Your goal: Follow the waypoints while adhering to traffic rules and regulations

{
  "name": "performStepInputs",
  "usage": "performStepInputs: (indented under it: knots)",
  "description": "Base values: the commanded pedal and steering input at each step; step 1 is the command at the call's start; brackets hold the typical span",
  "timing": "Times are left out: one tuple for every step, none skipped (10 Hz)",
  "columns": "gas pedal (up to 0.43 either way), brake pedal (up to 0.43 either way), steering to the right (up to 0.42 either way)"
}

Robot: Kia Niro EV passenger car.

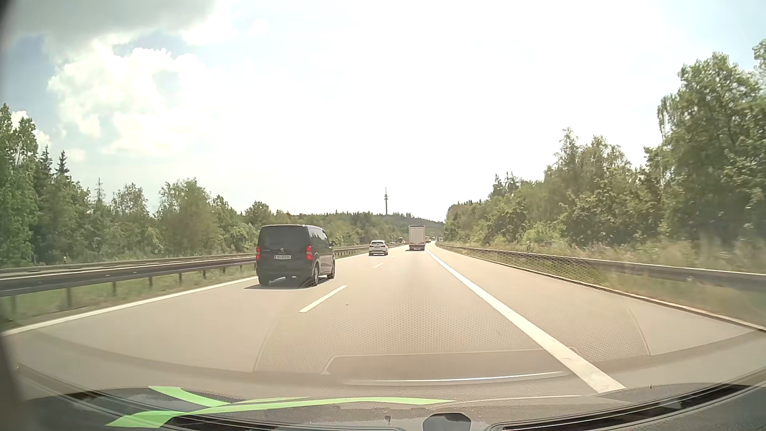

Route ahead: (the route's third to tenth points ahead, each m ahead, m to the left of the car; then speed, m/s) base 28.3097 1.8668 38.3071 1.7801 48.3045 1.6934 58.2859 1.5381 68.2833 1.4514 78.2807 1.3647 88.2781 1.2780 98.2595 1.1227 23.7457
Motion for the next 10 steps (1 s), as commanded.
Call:
performStepInputs:
  knots:
    - [0.248, 0.000, -0.003]
    - [0.248, 0.000, -0.003]
    - [0.248, 0.000, -0.003]
    - [0.248, 0.000, -0.003]
    - [0.248, 0.000, -0.003]
    - [0.248, 0.000, -0.003]
    - [0.248, 0.000, -0.003]
    - [0.248, 0.000, -0.003]
    - [0.248, 0.000, -0.003]
    - [0.248, 0.000, -0.003]
